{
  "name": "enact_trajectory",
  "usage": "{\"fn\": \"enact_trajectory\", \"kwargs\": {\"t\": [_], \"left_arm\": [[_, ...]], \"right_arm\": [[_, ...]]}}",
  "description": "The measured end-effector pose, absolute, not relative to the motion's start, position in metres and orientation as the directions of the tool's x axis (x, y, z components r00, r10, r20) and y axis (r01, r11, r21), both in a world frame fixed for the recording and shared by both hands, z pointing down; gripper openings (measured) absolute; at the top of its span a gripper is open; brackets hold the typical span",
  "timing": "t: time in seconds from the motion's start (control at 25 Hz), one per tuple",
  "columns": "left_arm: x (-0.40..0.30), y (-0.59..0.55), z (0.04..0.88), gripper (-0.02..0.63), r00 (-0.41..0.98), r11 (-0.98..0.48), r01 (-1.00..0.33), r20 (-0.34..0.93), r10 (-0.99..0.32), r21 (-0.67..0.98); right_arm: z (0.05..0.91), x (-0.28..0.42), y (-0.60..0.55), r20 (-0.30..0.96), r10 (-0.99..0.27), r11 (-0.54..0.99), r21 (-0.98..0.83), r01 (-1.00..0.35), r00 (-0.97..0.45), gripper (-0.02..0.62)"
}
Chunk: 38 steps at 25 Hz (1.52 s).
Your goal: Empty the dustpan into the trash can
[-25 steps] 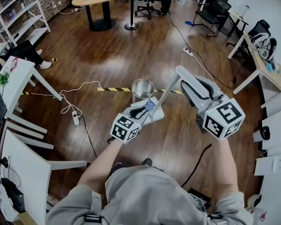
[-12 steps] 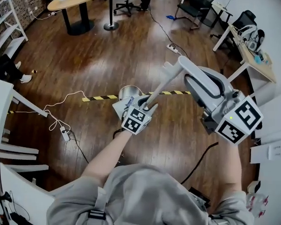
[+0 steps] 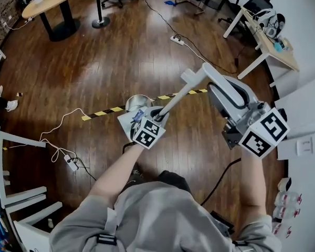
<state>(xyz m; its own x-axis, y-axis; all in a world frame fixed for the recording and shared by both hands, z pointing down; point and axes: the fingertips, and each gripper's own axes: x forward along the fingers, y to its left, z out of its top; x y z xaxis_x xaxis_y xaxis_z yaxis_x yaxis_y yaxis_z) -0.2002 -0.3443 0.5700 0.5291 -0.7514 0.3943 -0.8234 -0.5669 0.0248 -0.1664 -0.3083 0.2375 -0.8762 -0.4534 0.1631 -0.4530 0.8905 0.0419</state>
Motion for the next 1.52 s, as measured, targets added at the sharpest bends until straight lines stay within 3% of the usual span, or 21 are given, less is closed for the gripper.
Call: {"fn": "enact_trajectory", "kwargs": {"t": [0.28,0.8,1.52], "left_arm": [[-0.200,-0.382,0.597,0.074,0.558,-0.608,-0.793,0.458,-0.692,0.047],[-0.181,-0.480,0.637,0.074,0.520,-0.573,-0.812,0.583,-0.625,0.111],[-0.238,-0.583,0.649,0.071,0.576,-0.553,-0.796,0.586,-0.570,0.244]], "right_arm": [[0.267,-0.147,-0.381,0.181,-0.499,0.857,-0.041,-0.514,-0.847,0.112],[0.311,-0.120,-0.529,0.228,-0.467,0.860,-0.111,-0.499,-0.855,0.110],[0.340,-0.206,-0.693,0.344,-0.414,0.856,-0.167,-0.489,-0.843,0.112]]}}
